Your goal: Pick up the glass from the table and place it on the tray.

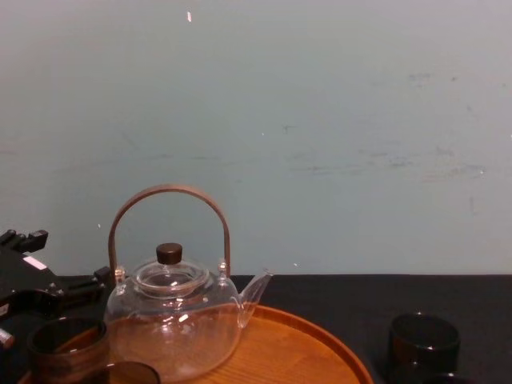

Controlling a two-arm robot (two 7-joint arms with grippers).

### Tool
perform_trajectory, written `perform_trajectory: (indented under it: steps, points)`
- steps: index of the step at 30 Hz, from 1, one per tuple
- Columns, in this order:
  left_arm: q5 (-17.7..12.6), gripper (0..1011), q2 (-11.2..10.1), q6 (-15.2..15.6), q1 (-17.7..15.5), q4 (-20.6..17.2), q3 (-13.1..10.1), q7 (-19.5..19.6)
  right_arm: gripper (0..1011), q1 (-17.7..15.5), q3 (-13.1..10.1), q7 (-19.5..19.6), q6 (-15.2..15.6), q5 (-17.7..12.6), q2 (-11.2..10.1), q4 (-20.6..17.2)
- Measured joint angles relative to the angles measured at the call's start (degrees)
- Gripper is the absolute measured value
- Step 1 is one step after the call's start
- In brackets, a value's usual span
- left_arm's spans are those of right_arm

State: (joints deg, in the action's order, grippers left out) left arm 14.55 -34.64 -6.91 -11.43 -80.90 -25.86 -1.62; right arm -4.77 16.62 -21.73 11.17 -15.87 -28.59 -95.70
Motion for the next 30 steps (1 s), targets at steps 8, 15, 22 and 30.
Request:
perform_trajectory:
  steps: [8,15,22,30]
  points:
    - [0.0,1001,0.0,0.0,0.0,0.0,0.0,0.0,902,0.63,1.85,-1.26,-0.58,0.14,-0.53,-2.61]
    - [0.0,1001,0.0,0.0,0.01,0.0,0.0,0.0,902,2.73,5.21,-2.46,-0.55,1.49,-0.06,-4.06]
    - [0.0,1001,0.0,0.0,0.01,0.0,0.0,0.0,903,5.8,8.66,-3.3,-0.21,2.82,1.64,-2.9]
    - [0.0,1001,0.0,0.0,0.0,0.0,0.0,0.0,902,9.41,12.1,-3.57,0.27,4.51,4.37,-0.03]
